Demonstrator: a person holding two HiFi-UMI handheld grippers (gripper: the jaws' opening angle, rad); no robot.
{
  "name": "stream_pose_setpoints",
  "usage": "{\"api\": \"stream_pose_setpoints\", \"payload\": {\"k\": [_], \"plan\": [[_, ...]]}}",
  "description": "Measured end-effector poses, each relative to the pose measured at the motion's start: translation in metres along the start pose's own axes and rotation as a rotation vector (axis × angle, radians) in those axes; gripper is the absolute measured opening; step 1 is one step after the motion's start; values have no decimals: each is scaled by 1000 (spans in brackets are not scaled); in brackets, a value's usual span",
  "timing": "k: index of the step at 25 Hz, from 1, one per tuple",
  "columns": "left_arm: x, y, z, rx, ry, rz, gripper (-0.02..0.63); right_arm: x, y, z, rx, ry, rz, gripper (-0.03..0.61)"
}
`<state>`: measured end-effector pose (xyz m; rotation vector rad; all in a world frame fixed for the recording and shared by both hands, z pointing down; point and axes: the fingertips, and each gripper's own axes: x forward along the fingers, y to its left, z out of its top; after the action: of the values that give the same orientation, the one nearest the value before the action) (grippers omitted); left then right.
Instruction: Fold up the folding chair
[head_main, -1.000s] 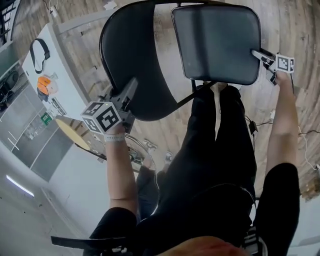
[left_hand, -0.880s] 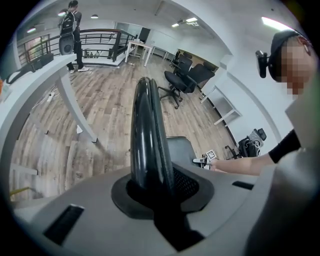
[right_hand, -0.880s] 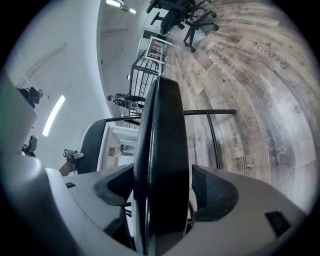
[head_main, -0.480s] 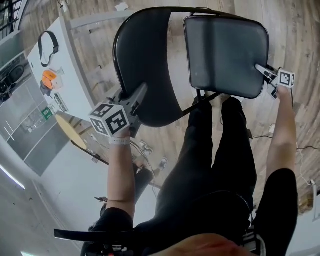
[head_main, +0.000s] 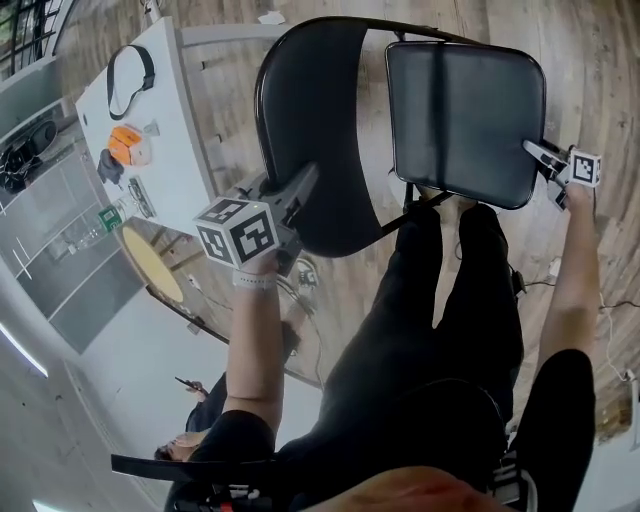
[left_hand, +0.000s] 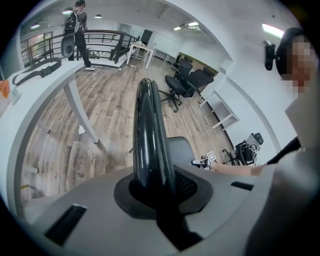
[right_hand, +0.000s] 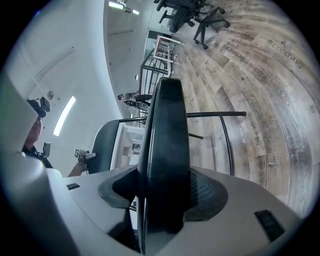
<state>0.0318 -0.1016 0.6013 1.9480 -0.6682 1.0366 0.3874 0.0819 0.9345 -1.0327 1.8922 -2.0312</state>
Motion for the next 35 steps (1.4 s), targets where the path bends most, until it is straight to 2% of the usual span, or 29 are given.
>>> {"api": "stream_pose_setpoints", "payload": {"k": [1,2,7,11,17,23,29,35], "plan": [[-6,3,2,2,1,3,51,9,24,1,3,-10,102,267],[-13,8,4,3,2,4,50,14,43,0,2,-10,165,267],[-49,35,11,4,2,10,51,38,124,-7,-89,67,266,239],[-76,60,17,-3,10,-1,51,64,189,-9,-82,90,376,201],[-112,104,27,7,10,4,51,127,280,-18,-145,130,499,115],[-130,128,26,1,9,8,51,177,327,-30,-213,199,481,112],[-149,144,30,9,11,26,51,229,373,-39,-121,167,536,112],[-164,160,34,14,6,50,51,284,405,-48,-107,184,492,114]]}}
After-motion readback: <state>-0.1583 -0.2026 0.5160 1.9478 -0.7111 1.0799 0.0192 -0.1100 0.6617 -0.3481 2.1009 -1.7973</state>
